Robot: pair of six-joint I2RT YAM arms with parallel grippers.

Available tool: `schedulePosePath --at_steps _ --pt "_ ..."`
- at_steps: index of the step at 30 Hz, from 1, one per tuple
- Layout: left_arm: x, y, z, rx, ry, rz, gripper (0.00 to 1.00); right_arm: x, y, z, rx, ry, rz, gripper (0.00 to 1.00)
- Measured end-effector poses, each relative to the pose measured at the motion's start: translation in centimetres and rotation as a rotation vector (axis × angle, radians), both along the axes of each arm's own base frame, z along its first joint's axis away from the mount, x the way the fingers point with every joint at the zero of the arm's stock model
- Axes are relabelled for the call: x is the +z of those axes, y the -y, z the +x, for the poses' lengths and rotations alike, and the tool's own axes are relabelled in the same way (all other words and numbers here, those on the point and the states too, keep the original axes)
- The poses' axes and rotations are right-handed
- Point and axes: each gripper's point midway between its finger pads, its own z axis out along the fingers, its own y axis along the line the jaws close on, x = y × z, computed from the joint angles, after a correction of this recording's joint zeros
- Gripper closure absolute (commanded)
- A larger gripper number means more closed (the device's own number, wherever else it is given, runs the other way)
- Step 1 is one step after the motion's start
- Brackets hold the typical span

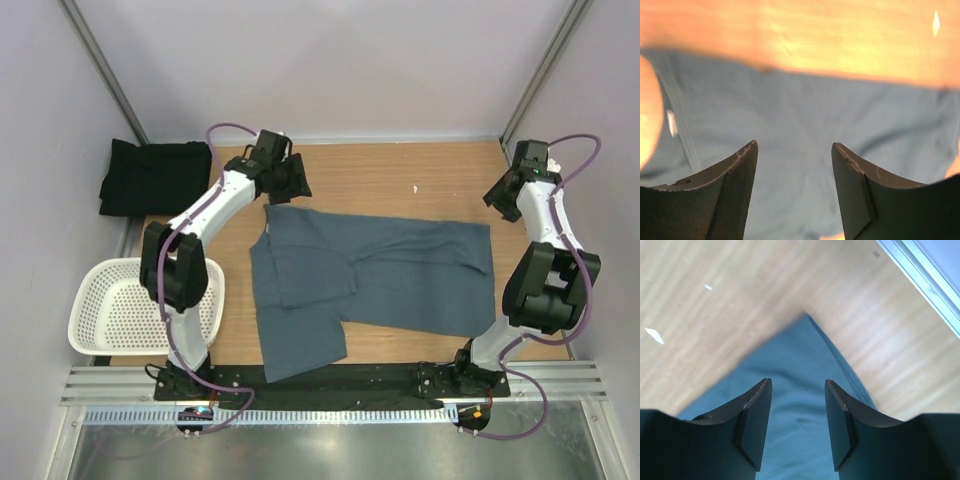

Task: Fold and stack the t-shirts
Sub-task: Fold the tshirt

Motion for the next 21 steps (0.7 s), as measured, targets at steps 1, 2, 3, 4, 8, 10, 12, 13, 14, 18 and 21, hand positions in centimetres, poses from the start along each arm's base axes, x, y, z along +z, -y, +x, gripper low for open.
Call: schedulePosePath --at_steps 1,2,3,4,8,10,12,13,14,18,21 --pt "-0.4 -0.5 1.3 0.031 0.004 0.001 0.39 0.1 0.0 0.9 0.007 0.024 0.004 0.53" --pt "-1.0 -0.6 2.2 0.05 0.006 0.004 0.4 -0.1 0.0 1.5 0.012 0.035 0.009 0.54" --pt "-1.9 -0.7 3.0 0.068 0.0 0.013 0.41 -0.8 0.0 2.1 0.013 0.035 0.017 0.55" --pt "-2.9 -0.7 3.7 0.078 -0.007 0.021 0.41 -1.7 0.0 2.5 0.015 0.023 0.028 0.56" --pt "-7.4 -1.1 4.6 0.129 -0.074 0.074 0.43 -7.1 -0.3 2.9 0.02 -0.072 0.079 0.58" --pt "-9.1 -1.5 4.6 0.156 -0.106 0.091 0.45 -9.4 -0.5 2.5 0.02 -0.122 0.099 0.59" --pt "-10.2 -2.1 4.7 0.182 -0.126 0.102 0.47 -10.9 -0.6 2.1 0.019 -0.158 0.11 0.59" --pt "-10.5 -2.4 4.9 0.197 -0.132 0.104 0.47 -11.5 -0.6 2.1 0.019 -0.169 0.113 0.6" --pt "-10.7 -2.8 5.0 0.213 -0.137 0.107 0.47 -11.6 -0.5 2.2 0.018 -0.17 0.113 0.6" --pt "-11.9 -4.7 5.7 0.288 -0.156 0.128 0.5 -11.6 -0.3 3.0 0.023 -0.154 0.102 0.6" --pt "-13.0 -6.2 5.7 0.342 -0.182 0.154 0.51 -11.5 0.4 4.3 0.031 -0.146 0.081 0.6"
